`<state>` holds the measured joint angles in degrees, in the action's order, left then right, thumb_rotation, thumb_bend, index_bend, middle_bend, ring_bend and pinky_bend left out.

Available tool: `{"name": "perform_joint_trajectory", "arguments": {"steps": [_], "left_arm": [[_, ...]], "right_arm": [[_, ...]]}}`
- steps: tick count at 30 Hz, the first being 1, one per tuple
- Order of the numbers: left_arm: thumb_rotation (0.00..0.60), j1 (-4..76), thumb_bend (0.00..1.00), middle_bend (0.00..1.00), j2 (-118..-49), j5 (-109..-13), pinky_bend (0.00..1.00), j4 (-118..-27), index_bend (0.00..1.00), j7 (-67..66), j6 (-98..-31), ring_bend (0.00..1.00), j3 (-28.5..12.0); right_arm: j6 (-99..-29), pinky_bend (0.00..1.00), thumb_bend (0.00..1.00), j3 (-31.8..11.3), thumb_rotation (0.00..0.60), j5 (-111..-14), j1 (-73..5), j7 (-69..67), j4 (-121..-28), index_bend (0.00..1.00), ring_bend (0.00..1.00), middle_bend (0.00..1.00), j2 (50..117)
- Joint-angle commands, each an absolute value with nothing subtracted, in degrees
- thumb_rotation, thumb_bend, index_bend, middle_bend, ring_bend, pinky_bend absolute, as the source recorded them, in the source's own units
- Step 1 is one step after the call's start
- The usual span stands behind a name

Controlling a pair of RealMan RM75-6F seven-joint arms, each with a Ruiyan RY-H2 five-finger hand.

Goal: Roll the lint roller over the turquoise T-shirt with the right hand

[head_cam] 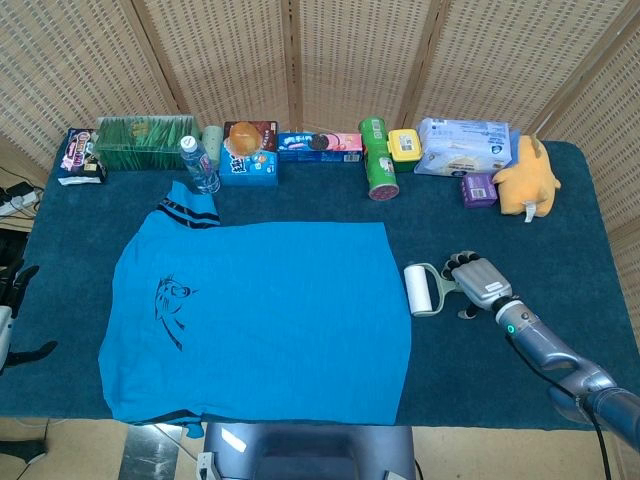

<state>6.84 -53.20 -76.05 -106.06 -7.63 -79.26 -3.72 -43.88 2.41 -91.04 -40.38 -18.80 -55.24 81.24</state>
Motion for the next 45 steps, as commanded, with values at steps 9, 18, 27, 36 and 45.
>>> {"name": "perform_joint_trajectory", "arguments": {"steps": [9,18,27,36,45], "left_arm": [[0.6,6.8,0.11,0.0,-53.2,-76.0,0.08,-106.2,0.0,-7.5,-79.4,0.0,-3.7],[0.6,6.7,0.11,0.0,-53.0,-76.3,0.08,-106.1,0.0,-7.0,-79.6,0.0,-3.6],[0.6,6.6,0.11,0.0,-52.8,-76.3,0.08,-106.2,0.0,-6.8,-79.7,0.0,-3.5],[0.6,6.4,0.11,0.0,-52.7,-76.7,0.08,-106.2,0.0,-6.5,-80.1,0.0,-3.4],[0.6,6.0,0.11,0.0,-52.5,-77.1,0.08,-106.2,0.0,-5.9,-80.6,0.0,-3.3]], "right_arm": [[-44.9,0.09,0.13,2.9,0.6,-90.7,-40.2,-20.0,-55.6,0.58,0.26,0.71,80.7],[-46.2,0.24,0.13,2.6,0.6,-90.0,-39.8,-19.6,-56.2,0.64,0.5,0.83,80.6],[-48.1,0.33,0.12,2.2,0.6,-89.6,-39.2,-18.3,-56.2,0.63,0.59,0.83,80.5],[-48.8,0.36,0.12,1.9,0.6,-88.7,-38.6,-16.1,-56.2,0.62,0.76,0.83,81.0],[-50.0,0.53,0.16,0.9,0.6,-87.3,-37.8,-13.0,-57.2,0.62,0.83,0.83,81.5]]}}
